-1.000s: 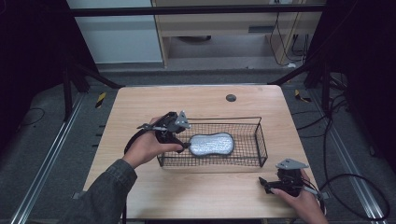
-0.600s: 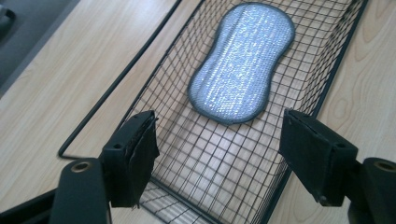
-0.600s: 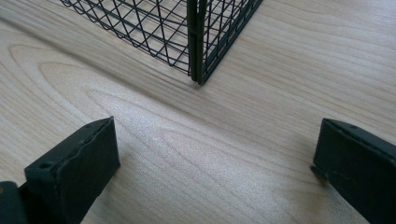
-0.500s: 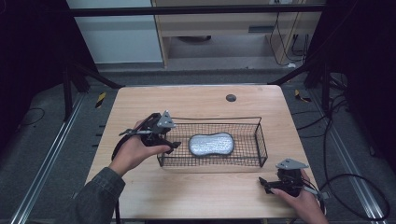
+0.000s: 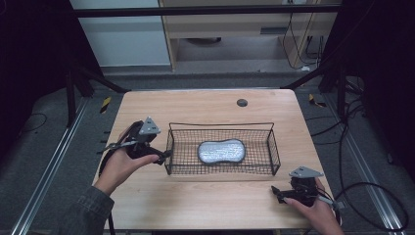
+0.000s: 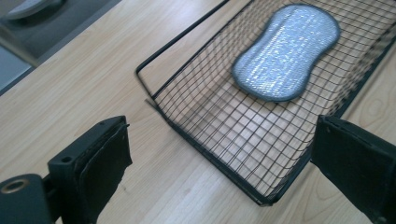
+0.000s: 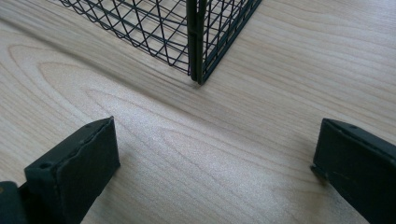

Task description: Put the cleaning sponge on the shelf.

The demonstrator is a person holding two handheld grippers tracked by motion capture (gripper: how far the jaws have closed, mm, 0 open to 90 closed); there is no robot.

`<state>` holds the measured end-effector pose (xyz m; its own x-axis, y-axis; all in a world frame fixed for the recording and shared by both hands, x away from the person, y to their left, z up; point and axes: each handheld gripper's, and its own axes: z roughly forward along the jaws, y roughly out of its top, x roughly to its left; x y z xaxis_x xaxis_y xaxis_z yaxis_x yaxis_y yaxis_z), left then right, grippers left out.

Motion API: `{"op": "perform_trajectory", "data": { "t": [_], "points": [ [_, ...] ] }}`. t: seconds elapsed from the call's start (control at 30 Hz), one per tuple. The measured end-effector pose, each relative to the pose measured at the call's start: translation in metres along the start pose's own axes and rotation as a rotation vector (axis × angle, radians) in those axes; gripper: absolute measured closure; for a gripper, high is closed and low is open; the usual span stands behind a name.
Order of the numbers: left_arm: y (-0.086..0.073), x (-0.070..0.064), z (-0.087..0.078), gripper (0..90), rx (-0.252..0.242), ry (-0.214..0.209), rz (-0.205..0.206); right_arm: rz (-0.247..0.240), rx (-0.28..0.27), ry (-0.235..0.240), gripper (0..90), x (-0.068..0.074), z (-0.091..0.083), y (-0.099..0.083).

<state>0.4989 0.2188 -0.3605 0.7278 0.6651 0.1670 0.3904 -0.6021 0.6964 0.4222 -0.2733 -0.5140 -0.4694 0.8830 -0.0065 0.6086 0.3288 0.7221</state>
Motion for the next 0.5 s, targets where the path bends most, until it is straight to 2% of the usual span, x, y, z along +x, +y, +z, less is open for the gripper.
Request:
{"op": "perform_trajectory", "data": {
  "t": [0.13,0.2,0.27,0.37,0.5],
  "points": [
    [-0.013,0.008,-0.006,3.6,-0.013,0.023,-0.046,0.000,0.000,0.000,0.5,0.000,0.000,0.000],
    [-0.017,0.009,-0.008,3.6,-0.013,0.029,-0.054,0.000,0.000,0.000,0.5,0.000,0.000,0.000],
    [-0.028,0.014,-0.009,3.6,-0.019,0.039,-0.076,0.000,0.000,0.000,0.5,0.000,0.000,0.000],
    [-0.040,0.018,-0.009,3.6,-0.012,0.060,-0.086,0.000,0.000,0.000,0.4,0.000,0.000,0.000],
    [-0.058,0.024,-0.005,3.6,0.001,0.061,-0.106,0.001,0.000,-0.001,0.4,0.000,0.000,0.000]
  ]
}}
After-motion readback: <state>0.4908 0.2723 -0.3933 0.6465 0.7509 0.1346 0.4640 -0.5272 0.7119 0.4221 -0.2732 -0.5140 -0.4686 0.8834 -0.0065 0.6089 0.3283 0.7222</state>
